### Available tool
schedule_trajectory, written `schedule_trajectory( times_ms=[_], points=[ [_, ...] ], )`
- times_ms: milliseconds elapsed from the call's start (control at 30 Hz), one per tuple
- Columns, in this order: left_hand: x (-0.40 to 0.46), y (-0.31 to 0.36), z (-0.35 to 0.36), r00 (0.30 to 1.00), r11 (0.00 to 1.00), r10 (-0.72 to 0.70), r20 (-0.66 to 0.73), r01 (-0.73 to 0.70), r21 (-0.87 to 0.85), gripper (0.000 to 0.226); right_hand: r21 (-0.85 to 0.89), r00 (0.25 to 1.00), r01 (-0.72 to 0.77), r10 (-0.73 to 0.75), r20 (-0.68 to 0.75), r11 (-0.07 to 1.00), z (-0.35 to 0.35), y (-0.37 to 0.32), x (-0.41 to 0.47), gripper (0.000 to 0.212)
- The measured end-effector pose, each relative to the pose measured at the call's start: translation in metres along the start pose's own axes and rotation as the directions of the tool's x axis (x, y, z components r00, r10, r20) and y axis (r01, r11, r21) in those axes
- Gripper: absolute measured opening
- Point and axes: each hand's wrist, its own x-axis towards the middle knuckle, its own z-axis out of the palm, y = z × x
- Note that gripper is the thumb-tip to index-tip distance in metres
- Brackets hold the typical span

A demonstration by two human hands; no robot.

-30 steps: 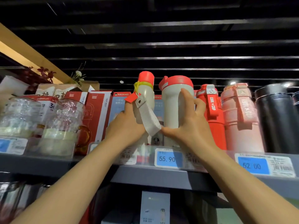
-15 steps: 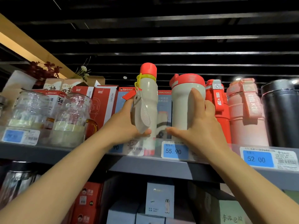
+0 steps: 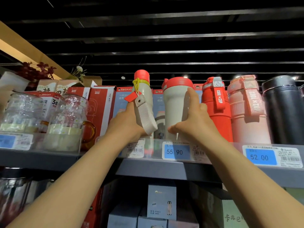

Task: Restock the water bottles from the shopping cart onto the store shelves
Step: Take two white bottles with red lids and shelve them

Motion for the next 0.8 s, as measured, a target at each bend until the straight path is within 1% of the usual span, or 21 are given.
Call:
schedule_trajectory(
  times_ms=[100, 167, 300, 367, 433, 500, 633, 700, 733, 800],
  points=[
    [-0.005, -0.001, 0.0, 0.999, 1.0, -0.02, -0.041, 0.02, 0.009, 0.084, -0.061, 1.0, -0.01, 0.01, -0.005, 0.998, 0.0, -0.001, -0.005, 0.105],
    [-0.008, -0.001, -0.002, 0.999, 1.0, -0.024, -0.035, 0.024, 0.004, 0.085, -0.106, 1.0, -0.025, 0.023, -0.019, 0.994, -0.002, -0.002, -0.01, 0.108],
    [-0.007, 0.002, -0.006, 0.999, 0.999, -0.026, 0.042, 0.025, 0.037, 0.086, -0.212, 1.0, -0.02, 0.019, -0.004, 0.977, -0.005, -0.009, -0.013, 0.11],
    [-0.005, 0.002, -0.009, 0.994, 0.998, -0.05, 0.094, 0.046, 0.044, 0.095, -0.206, 1.0, -0.021, 0.024, 0.012, 0.978, -0.006, -0.01, -0.008, 0.114],
    [-0.003, 0.003, -0.01, 0.992, 0.997, -0.069, 0.109, 0.066, 0.039, 0.098, -0.174, 0.998, -0.039, 0.046, 0.036, 0.984, -0.005, -0.011, -0.003, 0.116],
    [-0.001, 0.003, -0.008, 0.993, 0.997, -0.072, 0.099, 0.068, 0.045, 0.092, -0.163, 0.996, -0.052, 0.062, 0.058, 0.985, 0.0, -0.01, 0.0, 0.115],
    [-0.002, 0.002, -0.004, 0.996, 0.995, -0.082, 0.025, 0.08, 0.066, 0.069, -0.182, 0.997, -0.038, 0.049, 0.057, 0.983, 0.007, -0.01, 0.0, 0.116],
    [-0.003, 0.0, -0.003, 0.996, 0.994, -0.087, -0.014, 0.087, 0.059, 0.066, -0.187, 0.998, -0.039, 0.049, 0.051, 0.982, 0.007, -0.01, -0.001, 0.116],
    [-0.003, -0.001, -0.003, 0.996, 0.994, -0.089, -0.021, 0.09, 0.055, 0.07, -0.19, 0.998, -0.038, 0.048, 0.046, 0.981, 0.007, -0.01, -0.002, 0.116],
    [-0.001, -0.002, -0.003, 0.995, 0.994, -0.096, 0.002, 0.096, 0.045, 0.09, -0.198, 0.998, -0.042, 0.05, 0.04, 0.979, 0.006, -0.01, -0.003, 0.117]
  ],
)
